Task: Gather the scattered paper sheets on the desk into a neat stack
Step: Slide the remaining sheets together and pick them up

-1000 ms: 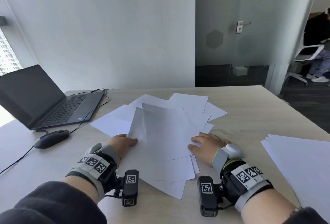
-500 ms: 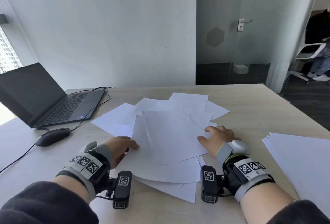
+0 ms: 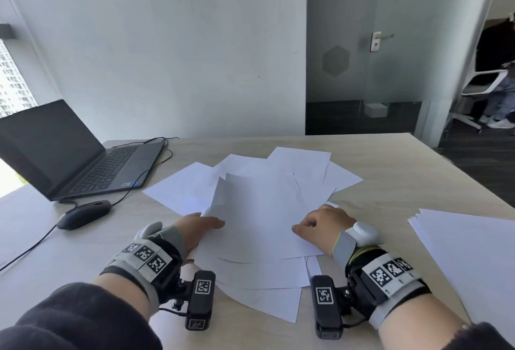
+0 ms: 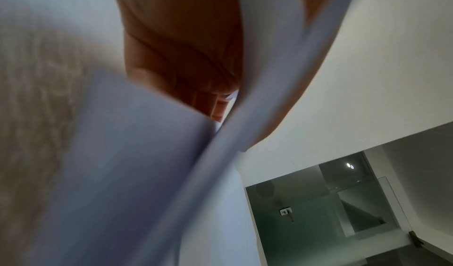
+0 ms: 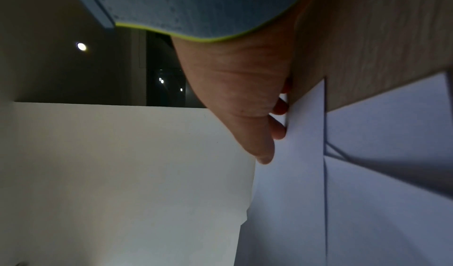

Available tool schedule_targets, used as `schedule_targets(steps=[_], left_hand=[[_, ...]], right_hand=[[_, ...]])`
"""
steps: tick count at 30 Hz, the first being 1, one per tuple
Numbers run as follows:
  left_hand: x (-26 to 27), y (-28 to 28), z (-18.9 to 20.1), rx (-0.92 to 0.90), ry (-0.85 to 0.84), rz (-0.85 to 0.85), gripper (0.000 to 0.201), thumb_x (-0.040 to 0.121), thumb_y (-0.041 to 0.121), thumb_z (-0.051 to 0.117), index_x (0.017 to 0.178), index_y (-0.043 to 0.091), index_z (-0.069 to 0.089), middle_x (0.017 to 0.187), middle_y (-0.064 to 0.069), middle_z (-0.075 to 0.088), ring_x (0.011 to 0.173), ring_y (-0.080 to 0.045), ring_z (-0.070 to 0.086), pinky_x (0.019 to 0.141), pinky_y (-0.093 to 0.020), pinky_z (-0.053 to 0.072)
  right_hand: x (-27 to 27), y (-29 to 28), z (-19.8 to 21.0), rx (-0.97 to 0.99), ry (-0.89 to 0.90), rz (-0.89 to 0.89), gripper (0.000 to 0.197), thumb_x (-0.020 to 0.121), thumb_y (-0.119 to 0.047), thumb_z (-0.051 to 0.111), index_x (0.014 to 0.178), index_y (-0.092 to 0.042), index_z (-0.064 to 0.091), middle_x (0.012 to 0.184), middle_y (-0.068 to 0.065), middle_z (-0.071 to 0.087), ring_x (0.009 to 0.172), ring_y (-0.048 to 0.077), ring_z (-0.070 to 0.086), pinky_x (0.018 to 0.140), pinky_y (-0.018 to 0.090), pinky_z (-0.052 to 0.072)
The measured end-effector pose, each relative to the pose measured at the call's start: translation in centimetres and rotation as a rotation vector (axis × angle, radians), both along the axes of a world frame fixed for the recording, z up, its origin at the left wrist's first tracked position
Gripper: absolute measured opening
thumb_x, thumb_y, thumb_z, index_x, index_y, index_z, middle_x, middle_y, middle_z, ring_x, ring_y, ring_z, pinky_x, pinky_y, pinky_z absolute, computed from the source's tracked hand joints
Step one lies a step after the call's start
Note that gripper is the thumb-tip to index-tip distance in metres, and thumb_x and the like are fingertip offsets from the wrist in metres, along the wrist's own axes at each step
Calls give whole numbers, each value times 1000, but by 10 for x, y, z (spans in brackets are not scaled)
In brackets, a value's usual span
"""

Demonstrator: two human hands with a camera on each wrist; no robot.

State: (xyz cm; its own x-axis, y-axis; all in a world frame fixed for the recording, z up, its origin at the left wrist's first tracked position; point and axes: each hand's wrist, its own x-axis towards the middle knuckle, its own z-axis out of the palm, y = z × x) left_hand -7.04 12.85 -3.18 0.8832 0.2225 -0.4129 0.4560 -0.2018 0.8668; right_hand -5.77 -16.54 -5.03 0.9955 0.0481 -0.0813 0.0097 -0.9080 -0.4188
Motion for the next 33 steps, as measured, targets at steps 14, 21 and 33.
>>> schedule_targets(steps=[14, 21, 33], left_hand=[[-4, 3, -3, -100, -61, 6, 72, 65, -9, 80, 128, 21, 62, 107, -27, 73, 87, -54, 71, 74, -69, 57], [-7, -2, 1, -174, -59, 22, 74, 56, 3, 81, 126, 17, 61, 107, -29, 72, 84, -54, 71, 73, -73, 55], [-5, -13, -5, -372, -218, 162, 30, 85, 34, 69, 114, 38, 64, 122, 3, 68, 106, -23, 65, 89, -41, 55]], right_hand=[[-15, 17, -4, 355, 112, 286, 36, 77, -70, 57, 101, -48, 73, 113, -28, 70, 111, -3, 62, 105, 30, 47], [-13, 20, -2, 178, -55, 218, 37, 87, -68, 50, 117, -51, 63, 151, -27, 41, 139, -3, 40, 117, 35, 25], [-5, 13, -12, 3, 10, 157, 49, 91, -70, 41, 135, -50, 50, 162, -22, 24, 152, 4, 13, 119, 41, 8]])
